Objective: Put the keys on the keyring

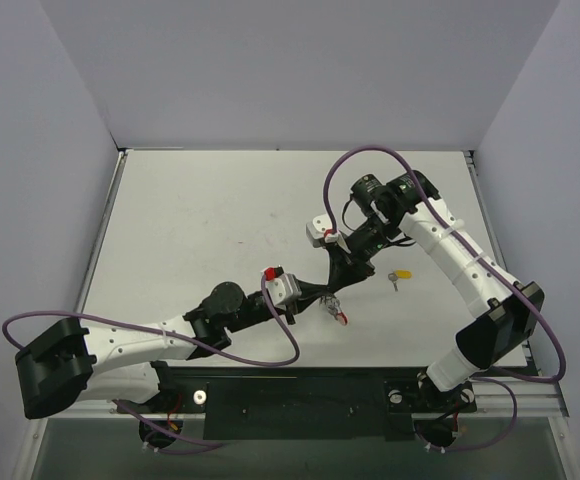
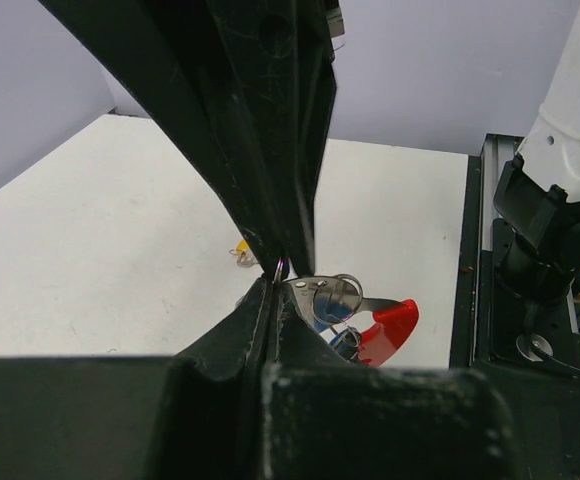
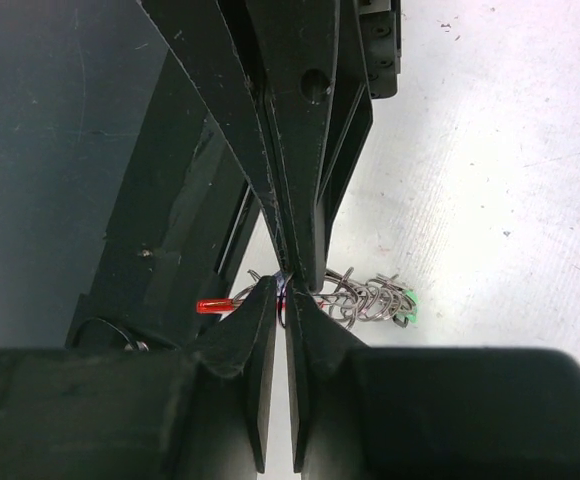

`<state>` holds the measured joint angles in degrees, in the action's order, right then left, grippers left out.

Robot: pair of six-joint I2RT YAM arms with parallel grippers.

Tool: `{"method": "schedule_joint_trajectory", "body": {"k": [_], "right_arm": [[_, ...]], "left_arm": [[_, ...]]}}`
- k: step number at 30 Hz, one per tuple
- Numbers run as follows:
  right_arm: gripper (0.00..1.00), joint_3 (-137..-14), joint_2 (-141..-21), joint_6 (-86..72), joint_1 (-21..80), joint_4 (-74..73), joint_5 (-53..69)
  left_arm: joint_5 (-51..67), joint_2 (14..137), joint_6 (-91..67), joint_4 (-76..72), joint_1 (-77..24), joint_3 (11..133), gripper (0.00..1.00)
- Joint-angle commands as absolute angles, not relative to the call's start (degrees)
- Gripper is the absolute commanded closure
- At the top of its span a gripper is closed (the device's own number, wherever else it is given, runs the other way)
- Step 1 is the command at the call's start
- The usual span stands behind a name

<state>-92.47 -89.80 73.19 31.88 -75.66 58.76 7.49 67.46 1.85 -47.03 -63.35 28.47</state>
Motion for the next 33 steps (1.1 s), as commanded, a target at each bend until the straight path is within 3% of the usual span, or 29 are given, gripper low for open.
{"method": "schedule_joint_trajectory", "body": {"k": [1,5,10,33], "right_arm": [[0.87,-91.6,-87.3,69.9,31.1,-76.6,61.8],[0.72,-91.1,-86.9,67.9,30.4,-75.3,61.9],[0.64,-89.7,-86.1,67.2,29.3,-74.1,62.1],[0.74,-86.3,-85.7,74.0,29.5,-74.1,65.0]], "left_arm": [[5.7,64.8,0.4,-50.1,-63.8,29.5,1.0],[5.0,63.5,-2.2,-50.1,-63.6,28.6,1.0],[6.1,62.2,-4.0,-51.9,-63.6,27.2,1.0],[6.1,63.5,-10.2,-59.3,-63.5,24.8,1.0]]}}
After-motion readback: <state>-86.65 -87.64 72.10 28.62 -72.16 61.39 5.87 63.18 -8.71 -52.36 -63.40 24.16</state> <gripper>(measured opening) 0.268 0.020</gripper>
